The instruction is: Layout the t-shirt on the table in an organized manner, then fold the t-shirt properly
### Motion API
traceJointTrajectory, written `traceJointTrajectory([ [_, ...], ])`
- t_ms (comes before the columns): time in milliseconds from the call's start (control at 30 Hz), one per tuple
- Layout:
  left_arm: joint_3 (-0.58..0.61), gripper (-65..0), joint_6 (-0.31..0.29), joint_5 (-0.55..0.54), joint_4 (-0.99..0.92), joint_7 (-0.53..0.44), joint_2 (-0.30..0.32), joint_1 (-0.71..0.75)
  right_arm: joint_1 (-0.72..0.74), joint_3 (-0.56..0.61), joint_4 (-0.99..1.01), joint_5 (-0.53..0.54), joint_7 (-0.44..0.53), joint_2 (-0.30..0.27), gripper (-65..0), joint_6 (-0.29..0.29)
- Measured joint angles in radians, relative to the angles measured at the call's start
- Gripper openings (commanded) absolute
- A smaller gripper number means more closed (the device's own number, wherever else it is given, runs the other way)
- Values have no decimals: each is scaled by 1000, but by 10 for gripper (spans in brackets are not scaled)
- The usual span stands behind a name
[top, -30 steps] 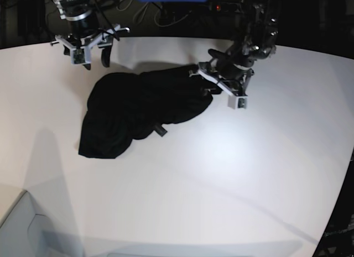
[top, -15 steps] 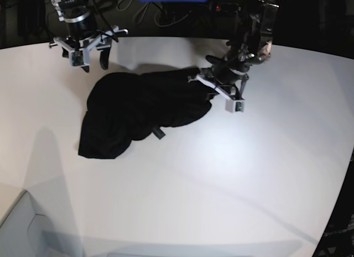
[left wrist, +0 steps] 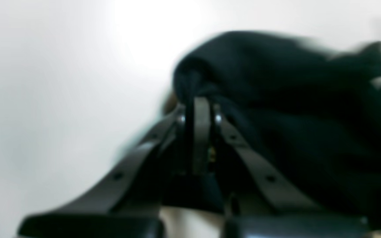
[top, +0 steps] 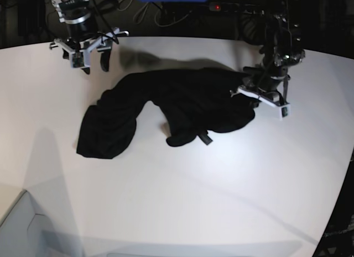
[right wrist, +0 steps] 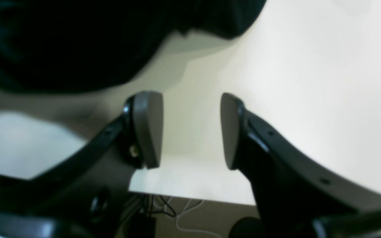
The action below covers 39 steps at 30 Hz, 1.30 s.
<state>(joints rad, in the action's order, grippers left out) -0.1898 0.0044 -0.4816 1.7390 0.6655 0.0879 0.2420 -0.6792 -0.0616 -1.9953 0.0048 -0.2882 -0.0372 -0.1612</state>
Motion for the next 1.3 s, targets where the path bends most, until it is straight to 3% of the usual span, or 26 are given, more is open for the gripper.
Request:
traceJointTrajectory([
  [167,-43,-646,-6,-12,102,8,-7,-28,0,-3,0,0,-3,7,-358,0],
  [467,-372,-647,-4,2,97,6,-3,-61,-3,-3,0,0,-1,11,-358,0],
  [900,-537,-647,-8,-5,-174,4,-8,-73,56,33,4,0,-12,12,-356,0],
  [1033,-591,-647,-5,1,-217,5,-8,-68,156,29,5,1,-150,12,-351,-2],
  [1200,-592,-647,-8,-2,-213,-3,-8,-58,275,31,19,-1,-354,5,-270,-3],
  [1300,-594,-647,-7,-2,-215,1,-8,-45,298,32,56,-3,-405,7,-252,-1],
])
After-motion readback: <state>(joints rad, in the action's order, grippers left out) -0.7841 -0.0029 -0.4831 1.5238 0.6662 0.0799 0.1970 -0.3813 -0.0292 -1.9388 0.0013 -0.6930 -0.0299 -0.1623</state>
